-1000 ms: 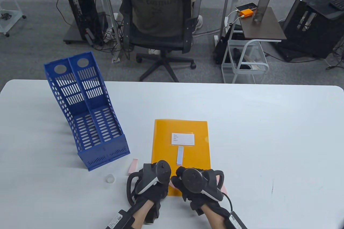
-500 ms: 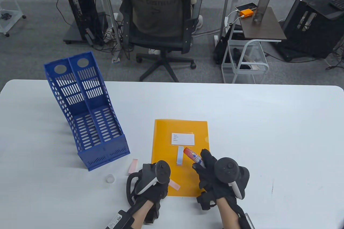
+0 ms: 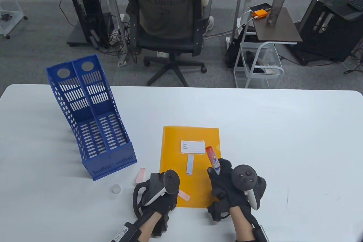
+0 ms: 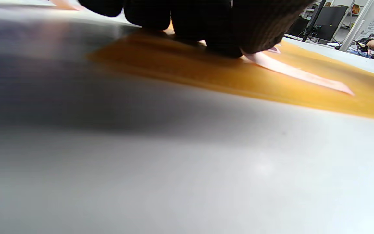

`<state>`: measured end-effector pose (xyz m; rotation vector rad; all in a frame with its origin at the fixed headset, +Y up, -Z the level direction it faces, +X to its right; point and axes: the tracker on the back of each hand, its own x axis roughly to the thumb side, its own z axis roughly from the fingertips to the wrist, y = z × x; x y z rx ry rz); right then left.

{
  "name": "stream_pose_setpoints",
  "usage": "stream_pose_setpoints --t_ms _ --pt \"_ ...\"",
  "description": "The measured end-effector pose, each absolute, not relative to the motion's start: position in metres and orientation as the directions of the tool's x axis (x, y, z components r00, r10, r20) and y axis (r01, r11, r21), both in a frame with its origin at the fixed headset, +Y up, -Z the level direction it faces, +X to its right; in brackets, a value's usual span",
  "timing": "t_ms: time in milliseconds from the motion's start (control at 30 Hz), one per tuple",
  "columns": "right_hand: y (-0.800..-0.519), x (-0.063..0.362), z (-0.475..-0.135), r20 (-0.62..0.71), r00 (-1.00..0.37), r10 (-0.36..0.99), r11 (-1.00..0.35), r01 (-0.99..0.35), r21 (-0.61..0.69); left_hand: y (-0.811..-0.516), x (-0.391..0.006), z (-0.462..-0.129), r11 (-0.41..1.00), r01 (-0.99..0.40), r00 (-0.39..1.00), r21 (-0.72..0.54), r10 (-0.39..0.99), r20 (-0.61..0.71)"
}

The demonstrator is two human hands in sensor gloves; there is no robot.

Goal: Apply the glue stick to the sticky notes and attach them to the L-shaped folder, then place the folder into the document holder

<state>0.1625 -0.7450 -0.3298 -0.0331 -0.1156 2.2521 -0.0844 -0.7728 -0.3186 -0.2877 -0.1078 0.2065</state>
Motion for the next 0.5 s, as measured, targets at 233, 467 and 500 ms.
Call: stream_pose_setpoints --t_ms 233,467,500 --pt "-0.757 0.161 -0.337 0.012 -0.603 0.798 -0.603 -0.798 0.015 -0.773 -0.085 -0.319 0.938 -0.185 0.973 -0.293 0.216 0.077" --pt "-0.763 0.153 -0.341 0.023 -0.593 0.805 -0.592 -0.799 0.105 -0.773 -0.085 -0.319 0.937 -0.187 0.973 -0.296 0.218 0.076" --pt "-0.764 0.152 -0.341 0.021 -0.592 0.805 -0.591 -0.799 0.109 -0.773 -0.085 -0.319 0.937 -0.186 0.973 -0.296 0.218 0.076"
